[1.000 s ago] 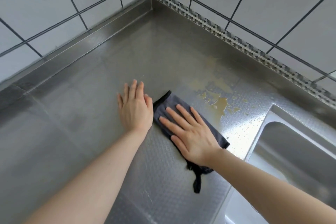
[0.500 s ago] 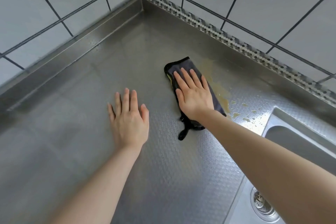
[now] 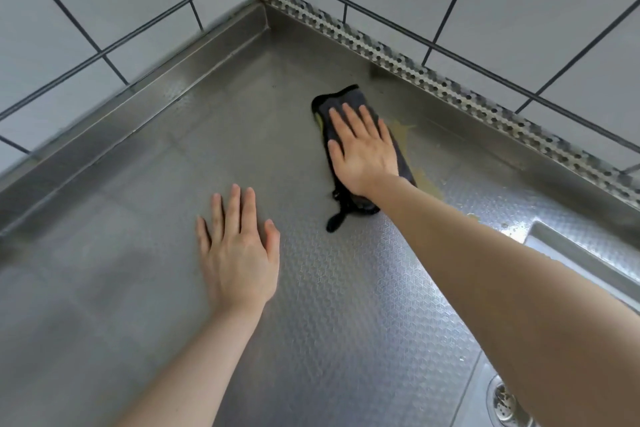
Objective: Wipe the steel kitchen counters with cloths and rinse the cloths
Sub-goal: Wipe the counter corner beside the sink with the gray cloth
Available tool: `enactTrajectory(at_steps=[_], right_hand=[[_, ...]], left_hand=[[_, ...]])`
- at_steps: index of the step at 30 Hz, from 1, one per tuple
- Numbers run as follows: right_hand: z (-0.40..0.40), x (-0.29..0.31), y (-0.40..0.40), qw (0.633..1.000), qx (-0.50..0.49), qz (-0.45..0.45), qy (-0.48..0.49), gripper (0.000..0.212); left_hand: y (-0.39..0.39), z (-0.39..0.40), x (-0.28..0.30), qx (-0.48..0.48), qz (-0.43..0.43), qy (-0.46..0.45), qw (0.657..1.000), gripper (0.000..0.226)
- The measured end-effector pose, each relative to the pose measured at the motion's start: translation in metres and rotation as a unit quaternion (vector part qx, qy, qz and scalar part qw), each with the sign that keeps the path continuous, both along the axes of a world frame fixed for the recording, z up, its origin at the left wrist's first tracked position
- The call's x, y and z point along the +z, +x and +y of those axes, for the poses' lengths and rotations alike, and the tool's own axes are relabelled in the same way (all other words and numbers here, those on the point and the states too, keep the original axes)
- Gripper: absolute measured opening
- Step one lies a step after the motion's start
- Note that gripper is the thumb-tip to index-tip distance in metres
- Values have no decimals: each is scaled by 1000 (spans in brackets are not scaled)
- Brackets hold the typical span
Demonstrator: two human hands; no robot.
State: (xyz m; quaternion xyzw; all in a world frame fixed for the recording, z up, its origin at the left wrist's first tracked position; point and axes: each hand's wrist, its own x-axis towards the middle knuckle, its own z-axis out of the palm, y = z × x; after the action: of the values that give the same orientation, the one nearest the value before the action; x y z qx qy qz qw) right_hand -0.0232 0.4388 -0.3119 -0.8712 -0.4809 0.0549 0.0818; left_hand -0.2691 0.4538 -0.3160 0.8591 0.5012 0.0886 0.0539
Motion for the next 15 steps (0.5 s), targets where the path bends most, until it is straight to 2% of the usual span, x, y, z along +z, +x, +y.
enactTrajectory(at_steps=[3, 6, 10, 15], right_hand=[[4, -3, -2, 994, -110, 12, 21, 62], [0, -2, -10, 991, -126, 30, 43, 57], [-19, 0, -14, 994, -75, 34, 65, 60], [-42, 7, -15, 989, 88, 36, 110, 65]], left_hand=[[1, 0, 1, 3, 5, -5, 1000, 59], [1, -1, 3, 1, 11, -6, 1000, 59], [2, 0, 5, 1, 14, -9, 1000, 59], [3, 1, 6, -1, 19, -17, 1000, 61]])
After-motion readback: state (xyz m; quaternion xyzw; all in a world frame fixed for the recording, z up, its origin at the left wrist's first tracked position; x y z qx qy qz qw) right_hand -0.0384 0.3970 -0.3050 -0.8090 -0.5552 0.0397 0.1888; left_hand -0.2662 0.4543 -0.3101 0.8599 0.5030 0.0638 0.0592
